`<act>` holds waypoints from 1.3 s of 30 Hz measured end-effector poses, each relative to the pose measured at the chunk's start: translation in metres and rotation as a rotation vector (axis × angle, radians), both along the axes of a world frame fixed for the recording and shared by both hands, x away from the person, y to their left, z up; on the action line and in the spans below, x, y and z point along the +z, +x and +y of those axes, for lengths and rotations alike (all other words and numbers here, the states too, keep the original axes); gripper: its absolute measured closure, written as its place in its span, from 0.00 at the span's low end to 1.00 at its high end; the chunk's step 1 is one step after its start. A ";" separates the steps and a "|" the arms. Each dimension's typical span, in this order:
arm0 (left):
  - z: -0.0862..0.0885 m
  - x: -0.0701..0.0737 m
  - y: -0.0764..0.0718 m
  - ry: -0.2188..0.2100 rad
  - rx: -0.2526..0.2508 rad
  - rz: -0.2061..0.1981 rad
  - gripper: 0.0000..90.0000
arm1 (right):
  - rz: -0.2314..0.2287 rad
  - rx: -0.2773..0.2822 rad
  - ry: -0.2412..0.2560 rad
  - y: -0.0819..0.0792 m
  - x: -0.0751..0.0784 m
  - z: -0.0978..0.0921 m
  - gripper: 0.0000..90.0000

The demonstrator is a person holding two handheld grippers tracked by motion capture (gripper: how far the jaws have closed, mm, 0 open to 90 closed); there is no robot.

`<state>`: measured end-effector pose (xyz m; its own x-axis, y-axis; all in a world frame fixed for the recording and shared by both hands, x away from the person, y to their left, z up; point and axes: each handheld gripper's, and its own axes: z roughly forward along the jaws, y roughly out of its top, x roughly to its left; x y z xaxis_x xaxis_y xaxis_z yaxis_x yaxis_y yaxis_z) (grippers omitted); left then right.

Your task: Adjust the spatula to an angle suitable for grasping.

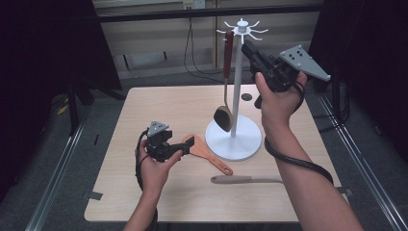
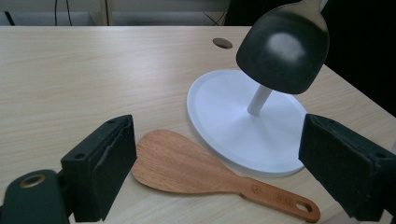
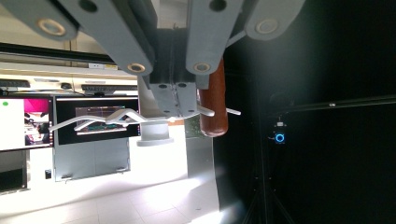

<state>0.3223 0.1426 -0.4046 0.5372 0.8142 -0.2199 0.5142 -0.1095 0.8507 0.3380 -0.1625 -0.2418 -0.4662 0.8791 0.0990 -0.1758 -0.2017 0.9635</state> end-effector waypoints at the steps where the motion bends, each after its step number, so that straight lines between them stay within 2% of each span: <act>1: 0.000 0.000 0.000 0.000 0.000 0.000 0.12 | 0.001 -0.001 -0.001 0.000 0.000 0.000 1.00; 13: -0.001 0.000 0.000 0.001 0.001 -0.004 0.12 | 0.020 0.016 0.008 -0.001 -0.006 -0.004 1.00; 17: -0.001 0.000 0.000 0.001 -0.003 0.000 0.13 | 0.034 0.055 0.009 -0.005 -0.014 -0.006 0.94; 19: -0.002 0.000 -0.001 0.000 -0.003 -0.003 0.13 | 0.050 0.088 0.020 -0.008 -0.023 -0.009 0.90; 22: -0.002 0.000 -0.001 -0.002 -0.004 -0.004 0.12 | 0.055 0.104 0.023 -0.010 -0.029 -0.011 0.87; 29: -0.004 0.000 -0.001 -0.008 -0.005 -0.002 0.12 | 0.077 0.177 0.046 -0.019 -0.049 -0.017 0.71; 39: -0.005 0.000 -0.001 0.004 -0.011 -0.005 0.12 | 0.098 0.222 0.028 -0.028 -0.070 -0.023 0.59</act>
<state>0.3208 0.1380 -0.4049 0.5470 0.8093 -0.2143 0.5086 -0.1179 0.8529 0.3102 -0.1856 -0.3118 -0.6349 0.7523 0.1762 -0.0301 -0.2519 0.9673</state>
